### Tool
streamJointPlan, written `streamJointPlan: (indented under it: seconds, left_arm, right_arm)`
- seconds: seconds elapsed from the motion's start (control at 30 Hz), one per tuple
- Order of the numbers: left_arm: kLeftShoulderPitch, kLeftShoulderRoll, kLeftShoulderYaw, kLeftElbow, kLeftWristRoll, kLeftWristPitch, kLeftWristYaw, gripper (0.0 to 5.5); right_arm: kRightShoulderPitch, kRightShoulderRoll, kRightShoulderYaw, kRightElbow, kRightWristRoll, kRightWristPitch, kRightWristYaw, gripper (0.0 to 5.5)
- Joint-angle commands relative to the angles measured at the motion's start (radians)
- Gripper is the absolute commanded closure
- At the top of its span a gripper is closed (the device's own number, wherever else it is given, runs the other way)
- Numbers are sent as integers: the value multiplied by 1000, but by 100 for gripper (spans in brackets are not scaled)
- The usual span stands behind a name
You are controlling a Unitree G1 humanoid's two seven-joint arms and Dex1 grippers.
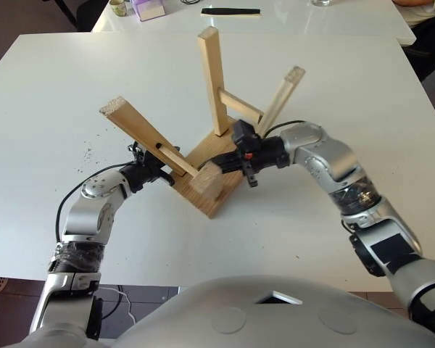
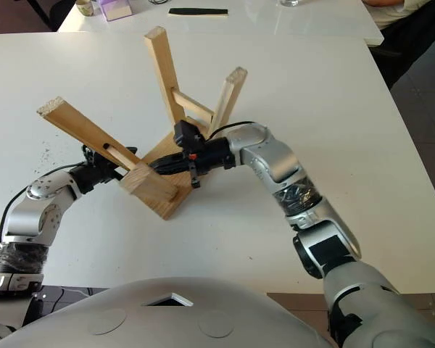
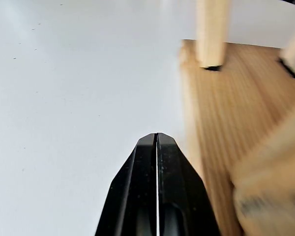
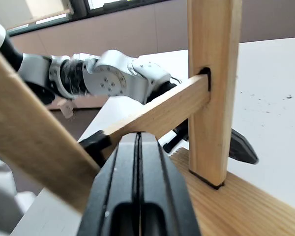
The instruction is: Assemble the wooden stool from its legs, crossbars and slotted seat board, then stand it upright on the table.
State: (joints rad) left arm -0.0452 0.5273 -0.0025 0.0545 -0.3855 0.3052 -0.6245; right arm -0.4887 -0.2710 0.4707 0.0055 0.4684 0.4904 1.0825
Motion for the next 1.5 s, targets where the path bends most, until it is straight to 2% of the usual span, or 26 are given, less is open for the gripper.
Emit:
streamJointPlan:
  seconds: [0.03, 0.1, 0.2, 0.3, 0.43, 0.5, 0.63, 0.8, 0.93, 1.1, 1.2, 1.27, 1.37, 1.43, 1.5]
  left_arm:
    - [-86, -26, 41, 129, 69, -54, 76, 547]
    - [-79, 7, 103, 199, 91, -75, 118, 547]
    - [8, 52, 205, 194, 76, -76, 126, 547]
    - [169, 55, 259, 51, -5, -13, 51, 547]
    - [440, 93, 250, -261, -149, 112, -112, 547]
    - [491, 93, 235, -331, -162, 163, -116, 547]
    - [428, 32, 188, -368, -154, 214, -46, 547]
    - [423, -49, 116, -440, -153, 238, 19, 547]
    - [457, -97, 98, -457, -139, 228, 60, 547]
    - [484, -132, 81, -464, -129, 228, 92, 547]
    - [496, -115, 63, -473, -139, 245, 64, 547]
    - [532, -109, 65, -495, -145, 249, 57, 547]
    - [581, -123, 72, -512, -144, 241, 69, 547]
    - [582, -136, 64, -508, -140, 237, 79, 547]
    - [579, -150, 55, -512, -143, 238, 87, 547]
  right_arm:
    - [92, 60, -33, -118, -62, 55, -233, 550]
    - [152, 15, -96, -214, -68, 86, -306, 550]
    - [269, -164, -152, -390, -75, 115, -270, 550]
    - [423, -338, -197, -553, -31, 138, -191, 550]
    - [505, -454, -292, -550, -34, 105, -154, 550]
    - [470, -445, -315, -527, -27, 98, -163, 550]
    - [462, -396, -286, -647, 65, 139, -168, 550]
    - [540, -432, -295, -749, 146, 180, -162, 550]
    - [548, -453, -345, -767, 143, 175, -197, 550]
    - [368, -411, -392, -798, 134, 146, -275, 550]
    - [257, -384, -496, -834, 305, 209, -363, 550]
    - [165, -411, -626, -801, 568, 242, -424, 550]
    - [40, -470, -757, -697, 895, 235, -509, 550]
    - [0, -488, -825, -595, 914, 232, -552, 550]
    - [22, -531, -875, -456, 794, 221, -536, 550]
